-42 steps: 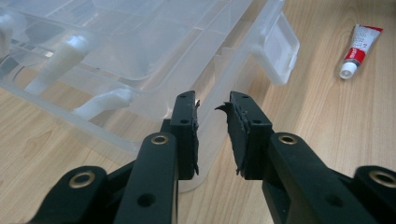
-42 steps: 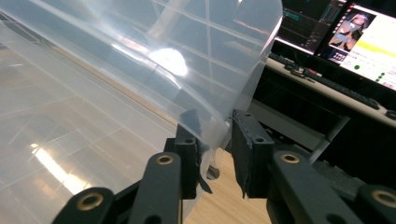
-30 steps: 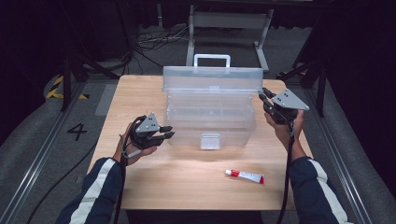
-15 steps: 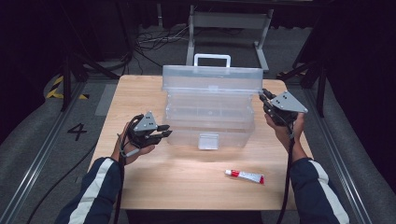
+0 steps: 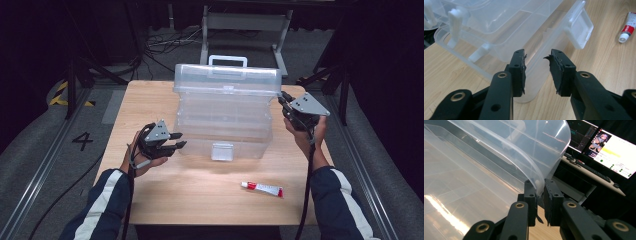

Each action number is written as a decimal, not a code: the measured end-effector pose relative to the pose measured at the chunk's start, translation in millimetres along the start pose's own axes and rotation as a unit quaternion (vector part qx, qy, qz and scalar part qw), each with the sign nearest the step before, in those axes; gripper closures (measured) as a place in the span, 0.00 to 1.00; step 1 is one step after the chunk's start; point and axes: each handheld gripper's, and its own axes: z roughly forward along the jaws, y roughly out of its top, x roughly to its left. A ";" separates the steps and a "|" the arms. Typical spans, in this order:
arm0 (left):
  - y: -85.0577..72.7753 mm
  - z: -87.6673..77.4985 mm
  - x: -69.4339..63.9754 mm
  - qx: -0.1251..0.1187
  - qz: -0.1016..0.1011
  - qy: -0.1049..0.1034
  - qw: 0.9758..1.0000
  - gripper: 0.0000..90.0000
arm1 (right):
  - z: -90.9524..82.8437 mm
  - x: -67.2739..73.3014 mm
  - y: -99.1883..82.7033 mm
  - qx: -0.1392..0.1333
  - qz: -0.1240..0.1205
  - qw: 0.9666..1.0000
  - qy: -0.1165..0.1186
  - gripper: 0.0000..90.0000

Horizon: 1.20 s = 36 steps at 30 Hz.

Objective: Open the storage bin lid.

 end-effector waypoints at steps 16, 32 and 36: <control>10.2 15.1 -1.7 0.022 0.028 -0.016 0.999 0.70 | 6.3 -8.3 13.6 0.002 0.009 1.000 -0.003 0.92; 10.5 29.9 9.0 0.035 0.028 -0.038 0.998 0.74 | 23.6 -23.5 24.3 0.011 0.039 0.999 0.006 0.93; 11.0 30.0 10.9 0.037 0.030 -0.046 0.998 0.76 | 26.9 -25.8 25.1 0.010 0.041 0.999 0.005 0.93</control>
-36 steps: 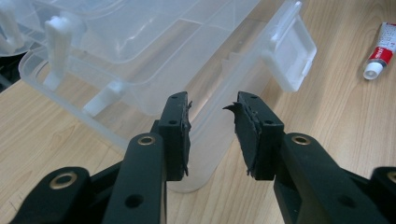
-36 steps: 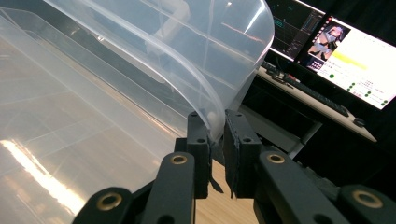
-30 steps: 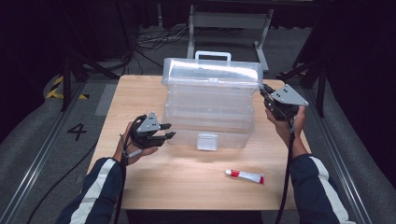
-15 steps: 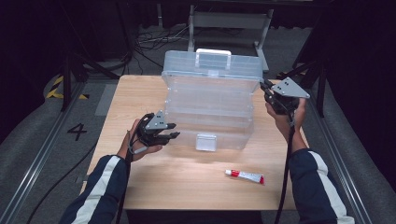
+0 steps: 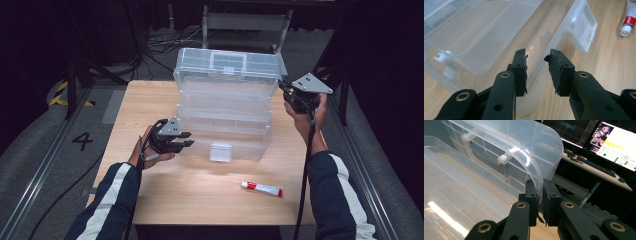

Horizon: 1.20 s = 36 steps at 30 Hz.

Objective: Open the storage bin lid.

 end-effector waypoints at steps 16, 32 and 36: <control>3.5 1.5 -2.0 0.002 -0.002 -0.001 1.000 0.78 | 12.0 -10.3 6.6 0.013 0.013 1.000 0.011 0.93; 6.6 4.4 1.0 0.009 0.018 -0.016 1.000 0.80 | 26.6 -21.3 14.4 0.030 0.026 0.999 0.023 0.94; 6.9 4.9 2.5 0.009 0.017 -0.023 1.000 0.81 | 30.3 -22.2 16.4 0.034 0.030 0.999 0.021 0.94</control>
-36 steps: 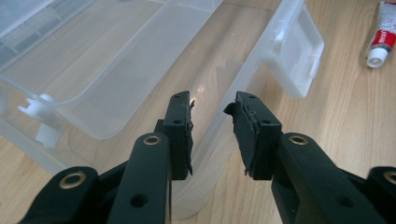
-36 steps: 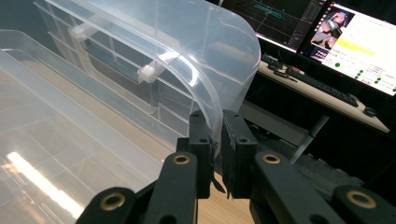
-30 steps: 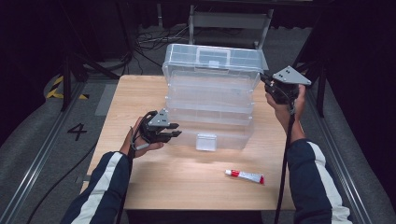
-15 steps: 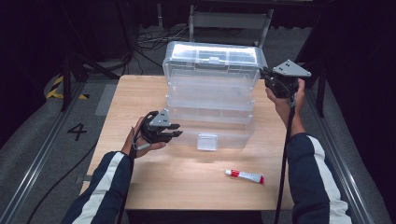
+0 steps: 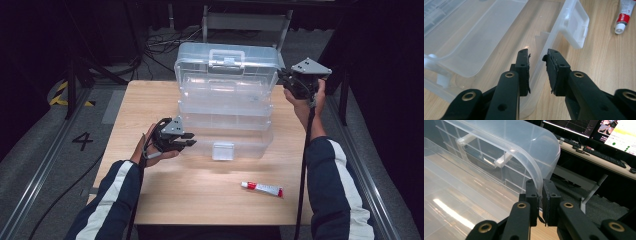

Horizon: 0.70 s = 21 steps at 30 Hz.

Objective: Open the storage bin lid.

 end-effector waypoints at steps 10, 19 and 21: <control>-0.3 -0.5 -0.6 0.000 0.003 0.003 1.000 0.82 | 3.5 -2.3 3.0 0.008 0.008 1.000 -0.003 0.94; -2.9 -0.7 2.1 -0.012 0.000 -0.007 1.000 0.82 | 8.0 -3.3 6.4 0.015 0.018 1.000 -0.009 0.94; -3.0 -0.8 2.0 -0.013 -0.001 -0.006 1.000 0.83 | 9.4 -3.6 7.1 0.016 0.020 1.000 -0.011 0.94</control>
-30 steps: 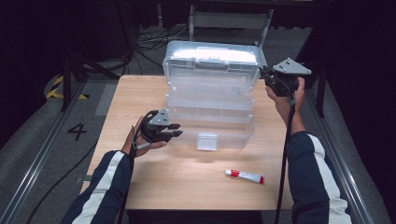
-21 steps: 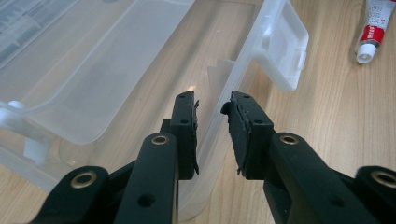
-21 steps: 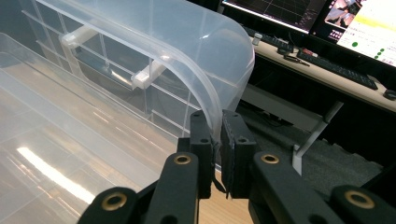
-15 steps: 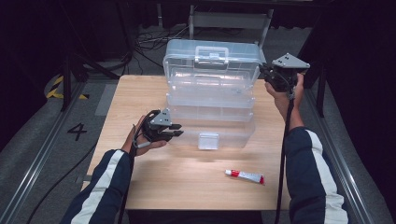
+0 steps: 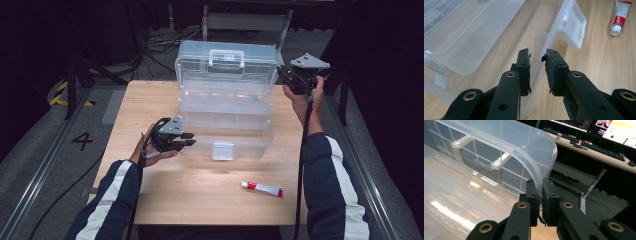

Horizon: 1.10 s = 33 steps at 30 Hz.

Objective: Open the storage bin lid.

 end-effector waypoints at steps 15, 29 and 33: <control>0.5 -0.1 1.5 0.003 0.006 -0.005 1.000 0.83 | 10.6 -2.6 10.4 0.025 0.012 1.000 -0.008 0.95; 0.0 -0.3 1.4 0.002 0.009 -0.004 1.000 0.83 | 21.2 -7.4 15.1 0.036 0.019 0.999 -0.011 0.95; 0.5 -0.3 2.0 0.004 0.014 -0.005 1.000 0.84 | 24.8 -7.9 16.1 0.037 0.022 0.999 -0.013 0.95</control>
